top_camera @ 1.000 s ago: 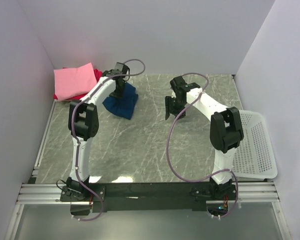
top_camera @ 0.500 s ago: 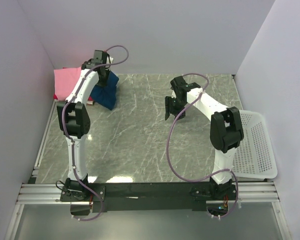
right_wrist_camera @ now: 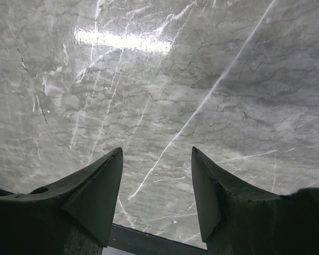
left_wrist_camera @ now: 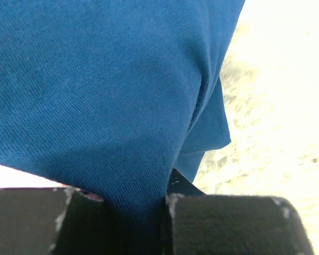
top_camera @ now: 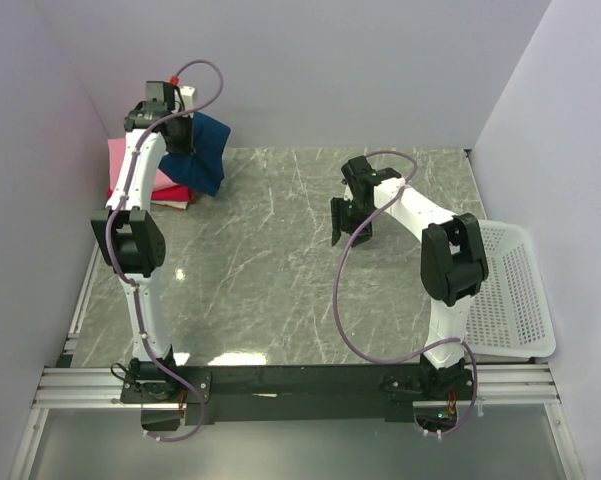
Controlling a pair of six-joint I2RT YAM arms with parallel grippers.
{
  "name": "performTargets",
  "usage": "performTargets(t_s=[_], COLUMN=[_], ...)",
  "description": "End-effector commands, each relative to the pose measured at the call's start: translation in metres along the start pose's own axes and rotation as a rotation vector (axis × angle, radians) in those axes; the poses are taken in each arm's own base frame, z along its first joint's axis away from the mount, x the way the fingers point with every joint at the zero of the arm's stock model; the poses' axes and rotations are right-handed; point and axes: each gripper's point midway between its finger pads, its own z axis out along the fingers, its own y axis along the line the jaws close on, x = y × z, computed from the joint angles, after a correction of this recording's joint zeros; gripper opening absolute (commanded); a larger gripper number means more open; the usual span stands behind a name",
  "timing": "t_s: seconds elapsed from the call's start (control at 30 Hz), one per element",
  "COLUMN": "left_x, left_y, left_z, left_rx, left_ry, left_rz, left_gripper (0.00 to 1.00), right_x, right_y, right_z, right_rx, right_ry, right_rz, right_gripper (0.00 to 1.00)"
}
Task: Fold and stack the t-shirts
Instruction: Neatly place the folded tshirt to the corner
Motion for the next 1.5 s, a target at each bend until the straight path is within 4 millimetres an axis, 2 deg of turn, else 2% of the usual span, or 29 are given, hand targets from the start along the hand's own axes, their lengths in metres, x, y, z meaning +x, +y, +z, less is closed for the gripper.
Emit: performTargets(t_s=[0.0,0.23,0.43,0.7,0.83,0.87,0.9,0.93,0.97,1.0,1.03,1.07,1.1,1.13,1.17,1.2,1.23,1.4,1.43,1.47], left_x=[-0.072,-0.087,-0.081,-0.062,-0.046,-0.038,-0.031,-0.022,-0.012,-0.001,0.008,0.017,0.026,0.036,0.030,0.028,0.030,0.026,0.024,0.023], left_y=[0.000,0.017,0.045,0.072,0.089,0.099,0.105,0.123,0.132,0.139,0.155,0.160,0.173,0.177,0.181,0.179,0.186,0.174,0.161,0.158], left_z=[-0.060,-0.073,-0.072,-0.048,-0.028,-0.020,-0.015,-0.013,-0.008,-0.006,-0.008,-0.009,-0.016,-0.010,-0.028,-0.033,-0.048,-0.075,-0.080,-0.083], left_rx=[0.091,0.163,0.159,0.132,0.126,0.113,0.103,0.053,0.019,-0.005,-0.073,-0.112,-0.216,-0.257,-0.293,-0.293,-0.369,-0.453,-0.456,-0.483], left_ry=[-0.255,-0.323,-0.322,-0.277,-0.237,-0.219,-0.197,-0.180,-0.155,-0.124,-0.110,-0.090,-0.083,-0.062,-0.094,-0.112,-0.139,-0.203,-0.208,-0.217], left_rz=[-0.049,-0.152,-0.204,-0.246,-0.294,-0.322,-0.359,-0.402,-0.440,-0.480,-0.506,-0.523,-0.535,-0.548,-0.555,-0.577,-0.593,-0.626,-0.606,-0.593], left_gripper=[0.00,0.00,0.00,0.00,0.02,0.09,0.34,0.48,0.59,0.97,0.99,0.99,1.00,0.99,0.99,0.99,0.99,0.99,1.00,1.00], right_x=[-0.005,-0.008,-0.012,-0.016,-0.016,-0.016,-0.017,-0.017,-0.017,-0.017,-0.016,-0.015,-0.015,-0.015,-0.015,-0.014,-0.017,-0.022,-0.023,-0.024], right_y=[0.001,0.003,0.006,0.007,0.008,0.008,0.008,0.008,0.007,0.008,0.007,0.006,0.006,0.005,0.005,0.005,0.005,0.006,0.006,0.005], right_z=[-0.015,-0.015,-0.013,-0.010,-0.010,-0.010,-0.010,-0.010,-0.011,-0.014,-0.016,-0.017,-0.020,-0.022,-0.024,-0.027,-0.030,-0.041,-0.042,-0.045], right_rx=[-0.011,-0.012,-0.018,-0.019,-0.020,-0.019,-0.021,-0.020,-0.019,-0.022,-0.017,-0.015,-0.013,-0.013,-0.012,-0.013,-0.014,-0.019,-0.019,-0.015], right_ry=[-0.029,-0.027,-0.020,-0.015,-0.012,-0.011,-0.012,-0.012,-0.015,-0.023,-0.028,-0.031,-0.042,-0.049,-0.058,-0.065,-0.086,-0.150,-0.160,-0.175], right_rz=[-0.020,-0.027,-0.028,-0.026,-0.030,-0.032,-0.033,-0.033,-0.032,-0.035,-0.034,-0.034,-0.036,-0.034,-0.032,-0.029,-0.025,-0.007,-0.003,0.001], right_gripper=[0.61,0.61,0.61,0.61,0.61,0.61,0.61,0.62,0.62,0.62,0.62,0.63,0.63,0.63,0.63,0.63,0.63,0.63,0.63,0.63])
